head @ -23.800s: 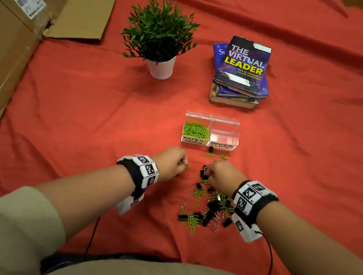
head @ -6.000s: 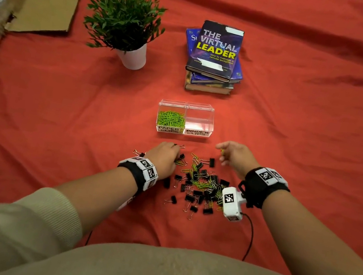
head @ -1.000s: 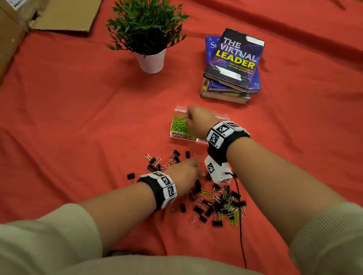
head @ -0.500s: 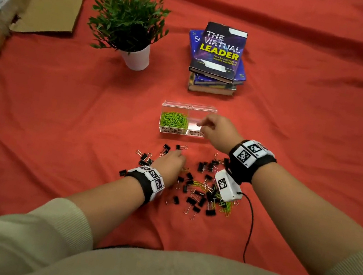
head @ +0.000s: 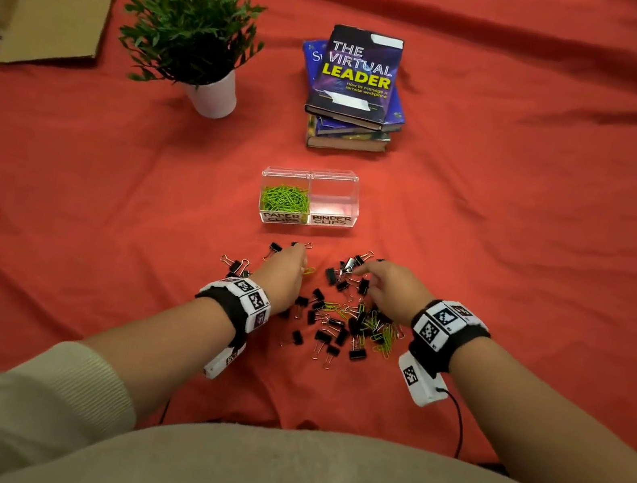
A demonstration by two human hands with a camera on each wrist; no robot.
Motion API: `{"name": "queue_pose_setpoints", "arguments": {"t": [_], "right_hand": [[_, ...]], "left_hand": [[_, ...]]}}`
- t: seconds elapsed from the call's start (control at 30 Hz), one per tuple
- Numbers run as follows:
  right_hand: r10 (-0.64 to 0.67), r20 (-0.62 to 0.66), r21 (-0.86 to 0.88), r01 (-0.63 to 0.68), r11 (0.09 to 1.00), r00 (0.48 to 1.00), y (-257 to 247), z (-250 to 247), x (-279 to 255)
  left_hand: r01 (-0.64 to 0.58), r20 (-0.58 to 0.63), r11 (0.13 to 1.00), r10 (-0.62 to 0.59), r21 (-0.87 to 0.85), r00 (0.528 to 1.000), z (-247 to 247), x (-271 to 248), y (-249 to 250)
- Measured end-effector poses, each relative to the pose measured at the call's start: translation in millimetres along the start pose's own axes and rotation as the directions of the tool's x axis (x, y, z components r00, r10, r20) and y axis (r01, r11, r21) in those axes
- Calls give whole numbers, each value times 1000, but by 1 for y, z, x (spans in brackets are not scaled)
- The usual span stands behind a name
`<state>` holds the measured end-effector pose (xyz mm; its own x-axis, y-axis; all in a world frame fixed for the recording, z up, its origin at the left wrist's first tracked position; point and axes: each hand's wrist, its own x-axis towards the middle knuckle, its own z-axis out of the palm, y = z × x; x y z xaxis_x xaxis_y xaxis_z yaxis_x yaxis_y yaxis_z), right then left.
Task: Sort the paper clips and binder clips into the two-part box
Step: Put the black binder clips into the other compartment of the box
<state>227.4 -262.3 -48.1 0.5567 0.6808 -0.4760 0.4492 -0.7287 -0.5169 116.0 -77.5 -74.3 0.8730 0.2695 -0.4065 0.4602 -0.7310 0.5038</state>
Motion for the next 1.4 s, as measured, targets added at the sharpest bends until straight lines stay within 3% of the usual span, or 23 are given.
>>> {"name": "queue_pose_setpoints", "arguments": {"t": [0.1,0.23,0.33,0.47,0.6,0.7,0.8,0.97,1.1,1.17,1.23,1.4], "right_hand": [[12,22,13,-13,1000,1000,8,-8,-5],[-5,145,-130,24,991,989,12,-8,-14],[-57,95,-159,71,985,994,10,2,-10],[-56,26,-110,58,992,998,3,8,6],[-41,-132,-98,28,995,990,6,1,10],[-86,-84,-134,75,988,993,6,1,4],[-49,-45,-225,38,974,998,5,12,-3],[120,-42,-274,-127,953,992,-1,29,-2],[155,-42,18,-154,988,987,-4,34,2],[196,-61,222,-178,959,979,-4,28,3],[226,-72,312,-194,930,971,-1,19,4],[214,-53,78,-209,975,975,0,14,6]], "left_hand": [[5,-22,981,-9,-192,1000,-6,-5,3],[40,5,951,-40,-307,999,-13,-5,7],[126,61,888,-110,-442,992,-14,-3,7],[202,100,844,-175,-497,979,-11,2,8],[129,95,948,-106,-290,990,-2,-5,20],[-63,139,998,63,-1,988,12,-11,25],[-179,145,966,153,184,978,22,-13,27],[-181,136,930,144,319,980,29,-13,31],[-184,149,910,137,372,979,32,-15,38],[-171,155,905,118,389,981,33,-15,41],[-153,166,904,93,400,982,32,-15,43],[-140,195,890,59,433,979,32,-14,45]]}}
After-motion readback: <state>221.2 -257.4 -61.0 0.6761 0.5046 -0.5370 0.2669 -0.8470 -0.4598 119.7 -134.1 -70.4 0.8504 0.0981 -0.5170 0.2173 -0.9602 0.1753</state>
